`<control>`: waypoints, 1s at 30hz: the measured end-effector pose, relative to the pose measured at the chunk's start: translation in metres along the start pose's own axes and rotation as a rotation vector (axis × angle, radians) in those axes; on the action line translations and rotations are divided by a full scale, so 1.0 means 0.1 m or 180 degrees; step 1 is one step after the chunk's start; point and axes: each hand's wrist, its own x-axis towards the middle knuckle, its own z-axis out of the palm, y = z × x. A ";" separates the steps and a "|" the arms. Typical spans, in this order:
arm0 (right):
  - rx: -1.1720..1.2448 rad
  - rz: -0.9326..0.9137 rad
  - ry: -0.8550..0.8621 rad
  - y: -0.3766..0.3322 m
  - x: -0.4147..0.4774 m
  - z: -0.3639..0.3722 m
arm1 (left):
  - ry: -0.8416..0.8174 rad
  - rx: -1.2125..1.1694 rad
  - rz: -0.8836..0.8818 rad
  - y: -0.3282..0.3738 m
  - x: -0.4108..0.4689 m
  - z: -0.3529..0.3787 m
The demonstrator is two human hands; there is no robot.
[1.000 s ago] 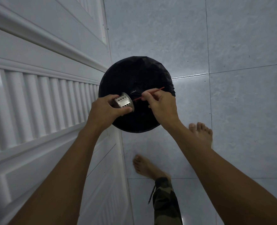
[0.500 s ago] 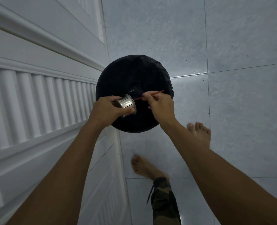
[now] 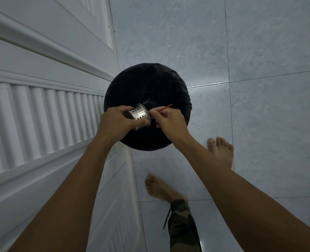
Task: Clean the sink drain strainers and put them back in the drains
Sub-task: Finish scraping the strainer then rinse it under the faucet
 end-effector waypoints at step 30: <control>0.0365 0.0095 0.0473 0.10 0.07 -0.05 | 0.0045 0.0315 -0.0136 0.02 -0.04 0.02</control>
